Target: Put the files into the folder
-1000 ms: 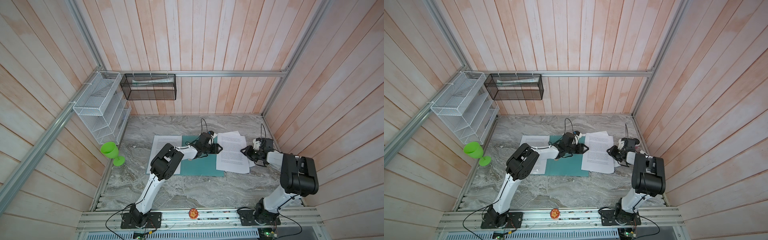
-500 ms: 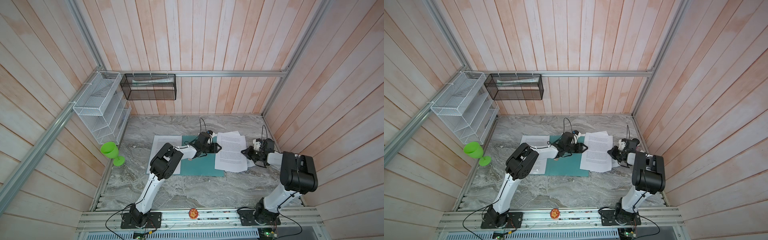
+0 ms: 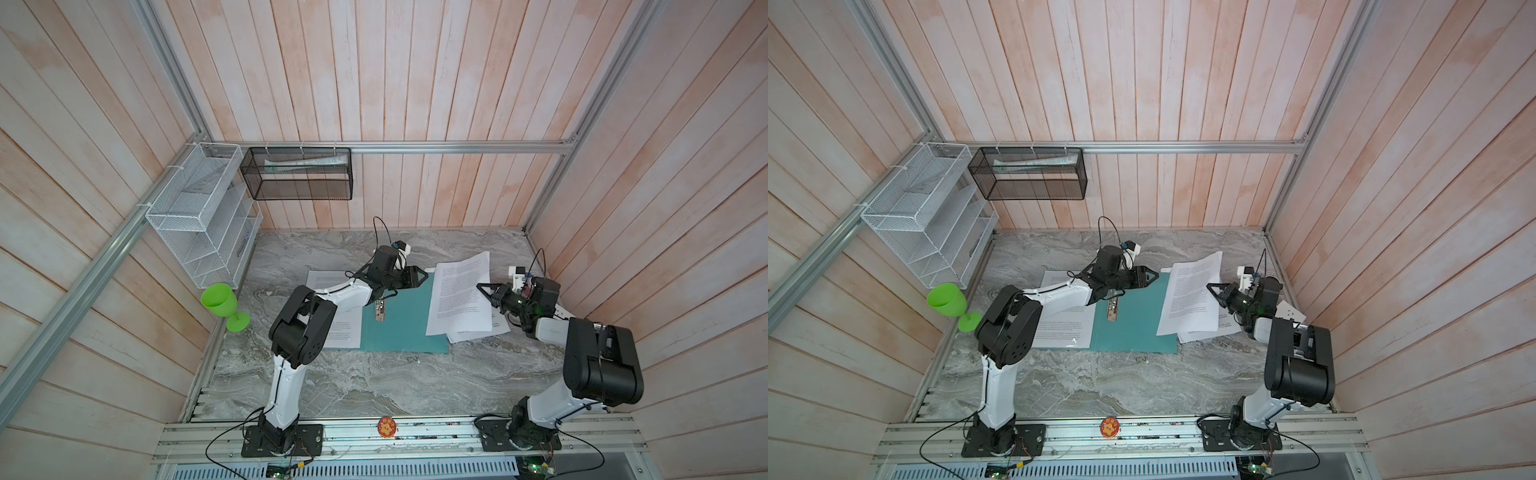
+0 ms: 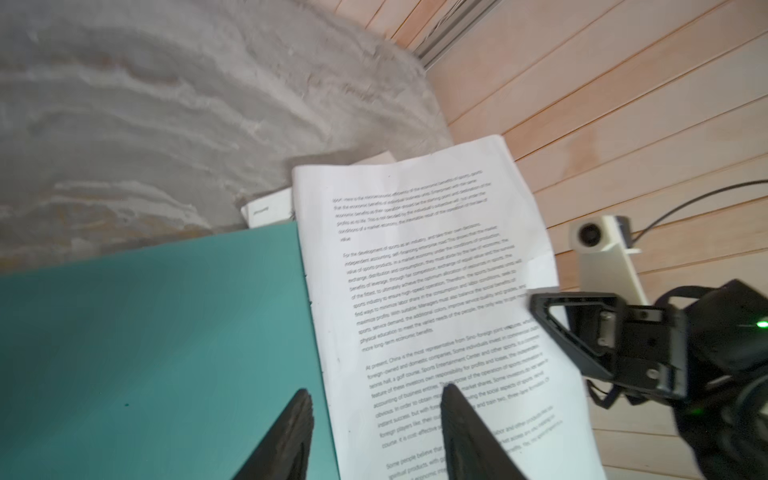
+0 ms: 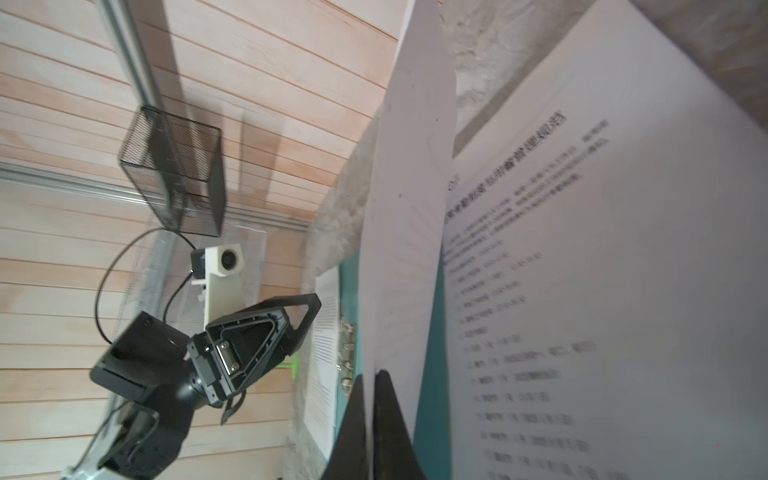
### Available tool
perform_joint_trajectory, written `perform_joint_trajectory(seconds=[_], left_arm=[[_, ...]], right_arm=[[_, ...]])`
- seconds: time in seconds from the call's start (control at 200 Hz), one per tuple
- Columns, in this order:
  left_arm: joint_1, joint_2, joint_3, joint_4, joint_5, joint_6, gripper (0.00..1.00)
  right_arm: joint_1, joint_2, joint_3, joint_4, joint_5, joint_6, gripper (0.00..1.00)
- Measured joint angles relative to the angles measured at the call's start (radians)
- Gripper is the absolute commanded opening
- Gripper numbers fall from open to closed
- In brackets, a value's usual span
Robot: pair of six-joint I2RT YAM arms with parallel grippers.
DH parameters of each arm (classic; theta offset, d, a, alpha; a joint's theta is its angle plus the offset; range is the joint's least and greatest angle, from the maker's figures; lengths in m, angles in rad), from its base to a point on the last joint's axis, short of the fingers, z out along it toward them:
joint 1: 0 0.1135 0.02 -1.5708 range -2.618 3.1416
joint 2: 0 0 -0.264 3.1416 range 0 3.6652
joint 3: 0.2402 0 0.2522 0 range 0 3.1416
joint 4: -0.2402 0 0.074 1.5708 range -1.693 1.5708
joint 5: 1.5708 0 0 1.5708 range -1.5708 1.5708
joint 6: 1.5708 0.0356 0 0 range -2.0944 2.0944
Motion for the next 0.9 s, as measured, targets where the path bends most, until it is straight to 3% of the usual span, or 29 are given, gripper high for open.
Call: perform_joint_trajectory(seconds=[0.155,0.335,0.49,0.68,0.9], left_arm=[[0.011,-0.203,-0.135,0.055,-0.004,-0.023,0.53],[0.04,-0.41,-0.338,0.093,-0.027,-0.036,0.73],[0.066,-0.585,-0.552,0.106,-0.073,-0.052,0.88],[0.132,-0.784,-0.725,0.077,-0.129,-0.056,0.89],[0.19,-0.913,-0.831,0.043,-0.147,-0.05,0.89]], right_arm=[[0.045,0.014,-0.019,0.321,-0.039,0.265,0.0],[0.215,0.039,0.049,0.497,-0.03,0.446,0.0],[0.368,0.039,0.147,0.479,0.041,0.447,0.0],[0.485,0.069,0.248,0.406,0.137,0.378,0.0],[0.507,0.172,0.254,0.332,0.204,0.297,0.0]])
